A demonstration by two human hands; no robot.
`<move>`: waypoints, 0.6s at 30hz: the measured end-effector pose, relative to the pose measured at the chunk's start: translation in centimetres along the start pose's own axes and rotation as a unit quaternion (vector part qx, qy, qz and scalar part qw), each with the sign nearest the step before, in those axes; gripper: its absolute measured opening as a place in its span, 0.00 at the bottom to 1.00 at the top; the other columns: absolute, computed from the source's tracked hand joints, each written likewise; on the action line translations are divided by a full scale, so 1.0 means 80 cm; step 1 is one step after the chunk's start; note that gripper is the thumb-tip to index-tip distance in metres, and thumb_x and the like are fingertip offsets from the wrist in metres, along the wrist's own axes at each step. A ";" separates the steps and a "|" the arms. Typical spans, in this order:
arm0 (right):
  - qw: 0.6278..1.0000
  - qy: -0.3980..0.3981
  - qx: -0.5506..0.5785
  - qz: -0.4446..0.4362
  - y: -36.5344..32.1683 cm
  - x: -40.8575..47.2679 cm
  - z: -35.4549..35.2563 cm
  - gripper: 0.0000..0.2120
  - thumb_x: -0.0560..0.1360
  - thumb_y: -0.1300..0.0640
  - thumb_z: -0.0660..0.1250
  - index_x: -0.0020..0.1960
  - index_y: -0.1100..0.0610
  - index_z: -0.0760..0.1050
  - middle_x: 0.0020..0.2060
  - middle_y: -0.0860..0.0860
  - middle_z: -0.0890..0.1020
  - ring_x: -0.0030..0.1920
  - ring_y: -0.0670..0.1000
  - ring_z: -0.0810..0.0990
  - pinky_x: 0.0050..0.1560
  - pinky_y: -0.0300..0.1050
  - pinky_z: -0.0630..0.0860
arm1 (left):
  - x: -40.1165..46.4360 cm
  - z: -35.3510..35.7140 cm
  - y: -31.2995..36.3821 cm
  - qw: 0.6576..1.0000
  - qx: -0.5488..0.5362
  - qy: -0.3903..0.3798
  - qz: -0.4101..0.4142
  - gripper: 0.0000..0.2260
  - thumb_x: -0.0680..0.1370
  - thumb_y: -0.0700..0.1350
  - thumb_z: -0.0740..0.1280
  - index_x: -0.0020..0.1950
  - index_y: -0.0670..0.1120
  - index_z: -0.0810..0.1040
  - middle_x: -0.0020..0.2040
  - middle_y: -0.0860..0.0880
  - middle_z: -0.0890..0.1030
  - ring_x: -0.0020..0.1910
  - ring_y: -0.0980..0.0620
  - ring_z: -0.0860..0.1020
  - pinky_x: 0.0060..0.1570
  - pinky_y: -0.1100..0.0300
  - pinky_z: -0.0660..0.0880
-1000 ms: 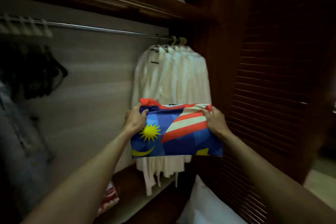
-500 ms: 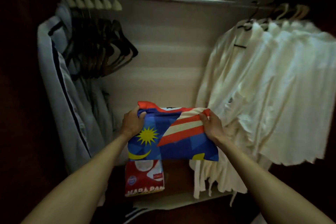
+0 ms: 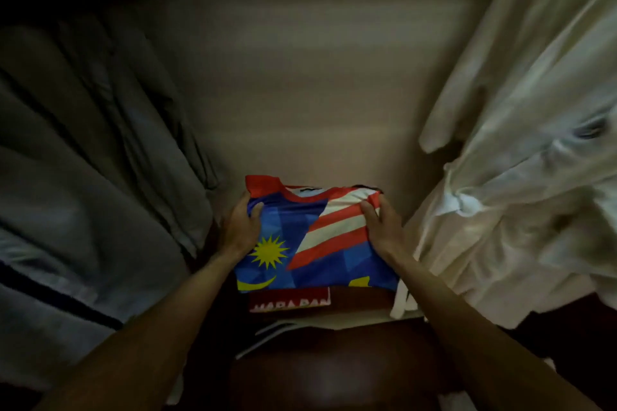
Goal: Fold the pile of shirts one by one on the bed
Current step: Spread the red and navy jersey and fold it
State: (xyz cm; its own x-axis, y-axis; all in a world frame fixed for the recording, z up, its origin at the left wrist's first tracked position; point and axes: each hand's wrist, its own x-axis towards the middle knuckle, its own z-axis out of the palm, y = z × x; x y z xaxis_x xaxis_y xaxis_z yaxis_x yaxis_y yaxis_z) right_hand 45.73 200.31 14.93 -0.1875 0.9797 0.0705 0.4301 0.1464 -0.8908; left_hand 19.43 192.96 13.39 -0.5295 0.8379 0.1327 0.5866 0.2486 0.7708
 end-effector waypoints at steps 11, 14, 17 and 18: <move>0.988 -0.069 0.045 0.127 0.289 0.022 0.193 0.20 0.79 0.39 0.59 0.61 0.52 0.74 0.52 0.50 0.83 0.49 0.39 0.81 0.55 0.44 0.79 | -0.009 0.190 -0.264 0.994 0.024 -0.014 -0.109 0.25 0.79 0.59 0.58 0.57 0.38 0.81 0.49 0.38 0.84 0.48 0.39 0.81 0.47 0.55 0.71; 0.983 -0.074 0.058 0.156 0.341 0.033 0.235 0.18 0.80 0.41 0.61 0.61 0.54 0.75 0.49 0.50 0.83 0.48 0.45 0.83 0.54 0.53 0.80 | -0.004 0.224 -0.315 0.990 -0.039 0.000 -0.136 0.31 0.79 0.61 0.58 0.57 0.33 0.80 0.51 0.38 0.82 0.51 0.47 0.79 0.51 0.60 0.68; 0.977 -0.084 0.076 0.180 0.367 0.056 0.271 0.13 0.81 0.49 0.61 0.61 0.54 0.74 0.47 0.49 0.83 0.44 0.44 0.83 0.51 0.48 0.82 | 0.015 0.244 -0.359 0.991 -0.032 -0.002 -0.132 0.19 0.79 0.51 0.60 0.56 0.37 0.81 0.51 0.40 0.83 0.52 0.41 0.80 0.52 0.57 0.69; 0.976 -0.086 0.081 0.183 0.372 0.067 0.282 0.13 0.81 0.49 0.61 0.62 0.54 0.74 0.47 0.48 0.82 0.45 0.42 0.83 0.48 0.42 0.81 | 0.025 0.250 -0.375 0.990 -0.031 0.004 -0.136 0.17 0.80 0.50 0.62 0.55 0.38 0.81 0.50 0.40 0.83 0.51 0.41 0.80 0.51 0.56 0.69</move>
State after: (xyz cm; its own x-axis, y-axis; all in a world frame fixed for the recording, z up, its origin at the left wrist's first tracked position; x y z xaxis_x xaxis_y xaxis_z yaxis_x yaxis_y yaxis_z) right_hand 37.57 206.83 -21.32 -0.1989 0.9230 -0.3293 0.3542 -0.2456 -0.9024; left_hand 13.07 196.91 -21.91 -0.6681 0.7398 -0.0799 0.3828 0.4338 0.8157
